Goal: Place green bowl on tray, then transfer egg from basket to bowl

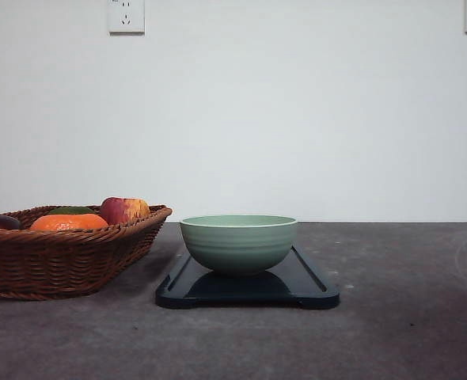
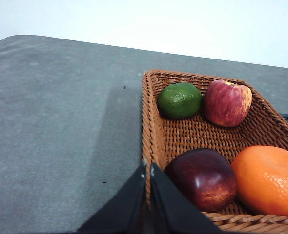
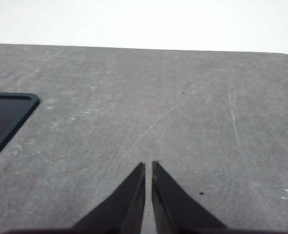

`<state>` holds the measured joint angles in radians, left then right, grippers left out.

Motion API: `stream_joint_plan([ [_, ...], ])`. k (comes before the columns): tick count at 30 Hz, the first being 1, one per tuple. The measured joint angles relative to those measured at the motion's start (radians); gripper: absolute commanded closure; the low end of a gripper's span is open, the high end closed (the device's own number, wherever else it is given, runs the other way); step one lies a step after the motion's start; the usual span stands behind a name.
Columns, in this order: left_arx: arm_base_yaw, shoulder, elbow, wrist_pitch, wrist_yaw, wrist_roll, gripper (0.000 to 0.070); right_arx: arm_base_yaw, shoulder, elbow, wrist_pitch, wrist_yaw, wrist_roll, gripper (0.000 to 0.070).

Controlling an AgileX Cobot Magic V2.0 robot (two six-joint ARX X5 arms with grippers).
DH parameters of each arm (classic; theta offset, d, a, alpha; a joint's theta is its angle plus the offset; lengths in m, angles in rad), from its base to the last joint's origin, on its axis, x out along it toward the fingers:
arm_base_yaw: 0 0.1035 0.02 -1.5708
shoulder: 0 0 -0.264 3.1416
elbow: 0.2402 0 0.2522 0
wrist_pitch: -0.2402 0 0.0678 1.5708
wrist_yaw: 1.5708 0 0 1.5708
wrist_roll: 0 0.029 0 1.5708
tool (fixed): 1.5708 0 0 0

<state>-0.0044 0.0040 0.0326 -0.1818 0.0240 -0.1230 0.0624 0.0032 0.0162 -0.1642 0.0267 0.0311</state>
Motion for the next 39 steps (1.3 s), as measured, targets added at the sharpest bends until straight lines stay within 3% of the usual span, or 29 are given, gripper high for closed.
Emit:
stream_joint_plan([
  [39, 0.000, 0.000, 0.000, 0.000, 0.000, 0.000, 0.0700, 0.000, 0.000, 0.000, 0.000, 0.000, 0.000, 0.0684],
])
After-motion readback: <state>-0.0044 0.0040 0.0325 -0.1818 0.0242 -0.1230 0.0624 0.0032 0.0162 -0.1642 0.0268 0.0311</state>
